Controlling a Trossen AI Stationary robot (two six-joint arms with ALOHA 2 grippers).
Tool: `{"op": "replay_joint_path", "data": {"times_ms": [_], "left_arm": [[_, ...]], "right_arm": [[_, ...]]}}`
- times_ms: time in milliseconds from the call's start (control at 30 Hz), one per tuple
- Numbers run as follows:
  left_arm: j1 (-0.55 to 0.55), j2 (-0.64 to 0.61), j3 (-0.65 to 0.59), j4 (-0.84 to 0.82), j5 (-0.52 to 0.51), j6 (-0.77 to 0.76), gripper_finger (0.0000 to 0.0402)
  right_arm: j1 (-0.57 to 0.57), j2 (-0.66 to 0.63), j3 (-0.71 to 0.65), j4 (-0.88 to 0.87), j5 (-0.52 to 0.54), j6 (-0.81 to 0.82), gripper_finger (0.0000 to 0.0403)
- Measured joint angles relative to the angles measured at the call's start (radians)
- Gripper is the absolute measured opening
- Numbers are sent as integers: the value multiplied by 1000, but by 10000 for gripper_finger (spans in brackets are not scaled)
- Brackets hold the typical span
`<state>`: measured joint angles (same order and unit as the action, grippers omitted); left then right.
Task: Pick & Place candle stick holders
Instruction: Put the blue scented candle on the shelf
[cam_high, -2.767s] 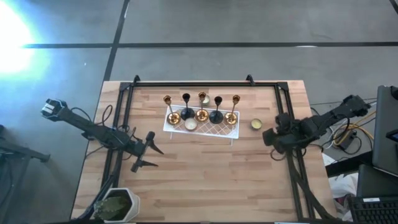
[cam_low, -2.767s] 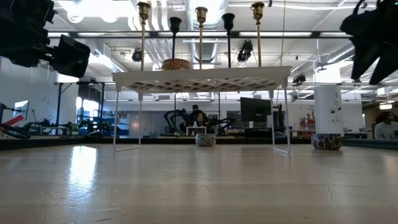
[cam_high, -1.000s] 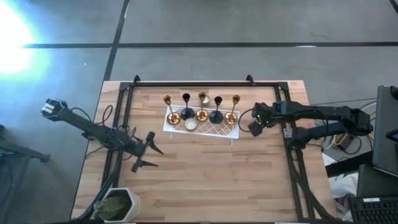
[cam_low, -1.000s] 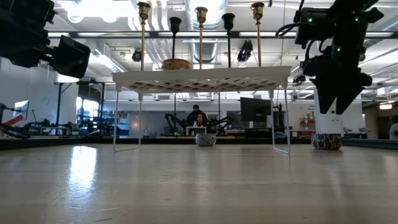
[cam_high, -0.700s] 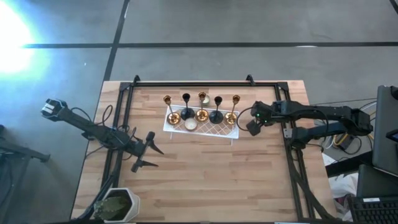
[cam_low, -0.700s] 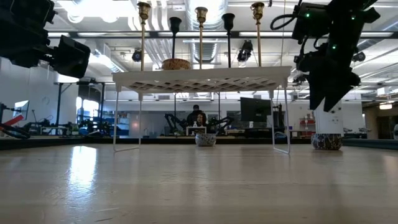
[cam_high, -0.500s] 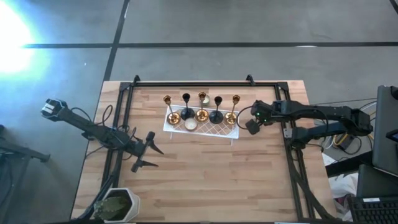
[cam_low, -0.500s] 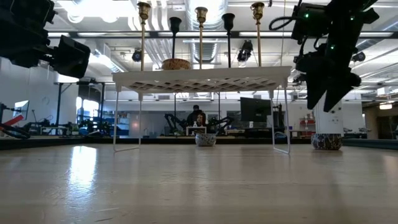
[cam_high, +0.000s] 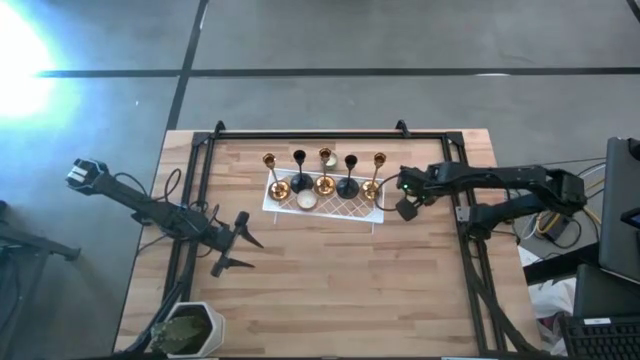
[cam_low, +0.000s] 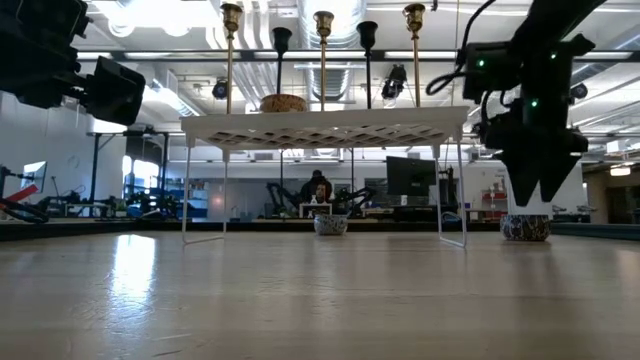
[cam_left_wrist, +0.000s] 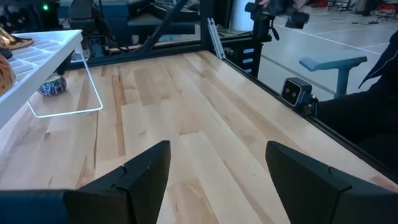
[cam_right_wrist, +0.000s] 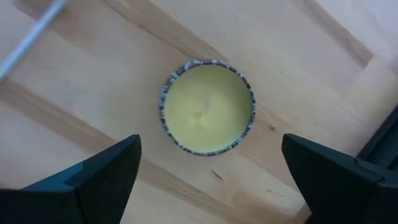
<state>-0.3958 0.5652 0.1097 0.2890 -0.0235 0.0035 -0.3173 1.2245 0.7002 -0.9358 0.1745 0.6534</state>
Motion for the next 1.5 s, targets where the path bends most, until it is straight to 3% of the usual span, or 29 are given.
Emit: {"op": "replay_joint_path", "data": {"times_ms": [333,633,1500], "left_arm": [[0,0,2,3,0,0,268],[0,0,2,3,0,0,268],[0,0,2,3,0,0,268]], "right_arm": [[-11,106,0,30,0,-26,384],[-11,128,0,107,0,-113,384],[-10,239,-11,187,-49,-138,381]]}}
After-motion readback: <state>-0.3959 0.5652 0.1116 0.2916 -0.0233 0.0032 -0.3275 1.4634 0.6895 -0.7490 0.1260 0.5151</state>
